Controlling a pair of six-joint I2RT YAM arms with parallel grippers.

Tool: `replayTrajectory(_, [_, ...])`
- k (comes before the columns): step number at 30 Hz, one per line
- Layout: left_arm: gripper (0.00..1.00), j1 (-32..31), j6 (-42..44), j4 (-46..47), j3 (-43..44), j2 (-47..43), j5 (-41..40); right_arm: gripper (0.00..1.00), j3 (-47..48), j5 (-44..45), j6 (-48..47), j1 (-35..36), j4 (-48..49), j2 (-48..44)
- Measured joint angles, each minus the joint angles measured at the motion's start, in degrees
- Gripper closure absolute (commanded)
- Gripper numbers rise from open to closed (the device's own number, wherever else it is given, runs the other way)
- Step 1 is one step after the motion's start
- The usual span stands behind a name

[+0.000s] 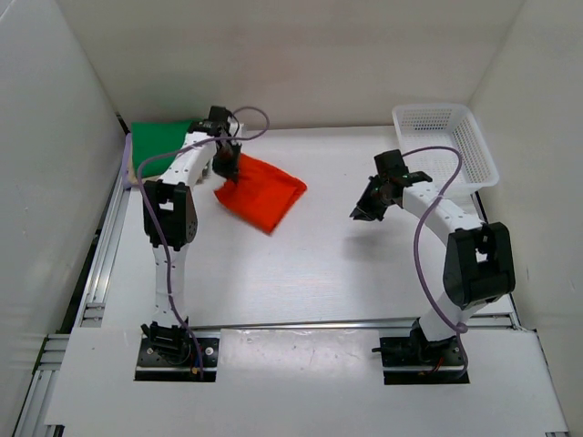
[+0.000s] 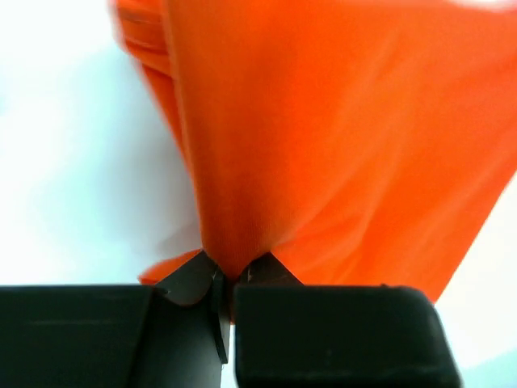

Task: Fold and stack the t-shirts
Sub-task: Put the neatly folded tshirt into the corner of the board with the left arm

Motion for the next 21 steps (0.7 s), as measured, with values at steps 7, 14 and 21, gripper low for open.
replayTrajectory(7, [0.9,-4.4,0.5,7.6,10.7,2.7,-33.8,0.81,-1.0,1.4,-1.0,-1.8,-1.4,-1.4])
replayTrajectory(14, [0.9,-6.0,0.7,14.7,16.5,10.4,-51.3,0.81,-3.1,2.4,-1.2,-1.7,-2.1,-4.1])
replayTrajectory(21, [0.9,-5.2,0.8,20.5,20.5,10.6,-57.2,0.81,-4.7,2.9,-1.6,-1.9,-2.6,-4.9])
